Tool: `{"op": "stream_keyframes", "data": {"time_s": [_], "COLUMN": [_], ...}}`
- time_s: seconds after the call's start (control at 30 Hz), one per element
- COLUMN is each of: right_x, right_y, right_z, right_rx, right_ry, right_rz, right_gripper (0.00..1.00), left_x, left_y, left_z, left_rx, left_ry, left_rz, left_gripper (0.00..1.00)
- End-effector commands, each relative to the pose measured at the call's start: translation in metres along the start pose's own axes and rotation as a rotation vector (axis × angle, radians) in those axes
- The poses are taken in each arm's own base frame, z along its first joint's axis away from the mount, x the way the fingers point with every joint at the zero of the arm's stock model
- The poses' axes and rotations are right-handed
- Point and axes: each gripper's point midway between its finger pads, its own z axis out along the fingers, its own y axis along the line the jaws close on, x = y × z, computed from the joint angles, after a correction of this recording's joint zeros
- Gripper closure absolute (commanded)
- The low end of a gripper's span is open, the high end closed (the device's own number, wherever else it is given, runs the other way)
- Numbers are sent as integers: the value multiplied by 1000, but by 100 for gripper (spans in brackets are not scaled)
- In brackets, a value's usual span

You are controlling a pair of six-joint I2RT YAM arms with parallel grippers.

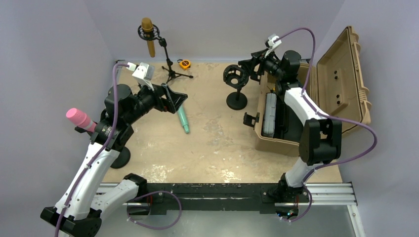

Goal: Remove the microphone from the stand

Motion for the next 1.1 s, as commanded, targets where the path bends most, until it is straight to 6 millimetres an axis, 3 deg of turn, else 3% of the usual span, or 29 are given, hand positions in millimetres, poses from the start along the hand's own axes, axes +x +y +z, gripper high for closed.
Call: {"op": "stream_keyframes", "data": {"time_s": [0.0,0.1,0.2,1.07], "right_x": [29,49,61,116], "right_y": [-12,-27,-29,-28], "right_z": [3,1,-2,-25], "right_rx": [46,133,168,387], "right_ry": [52,102,124,224], "right_rz": [8,35,61,123], "right_gripper": [30,31,31,32], "left_x": [-21,-20,-20,-11], "left_y": [-11,-11,-11,-13], "left_z": [-4,-3,-3,5], "left_rx": [28,24,25,35], "left_ry": [-54,-52,-50,-18], "left_rz": [26,28,29,24], "left_gripper": [5,5,5,5]}}
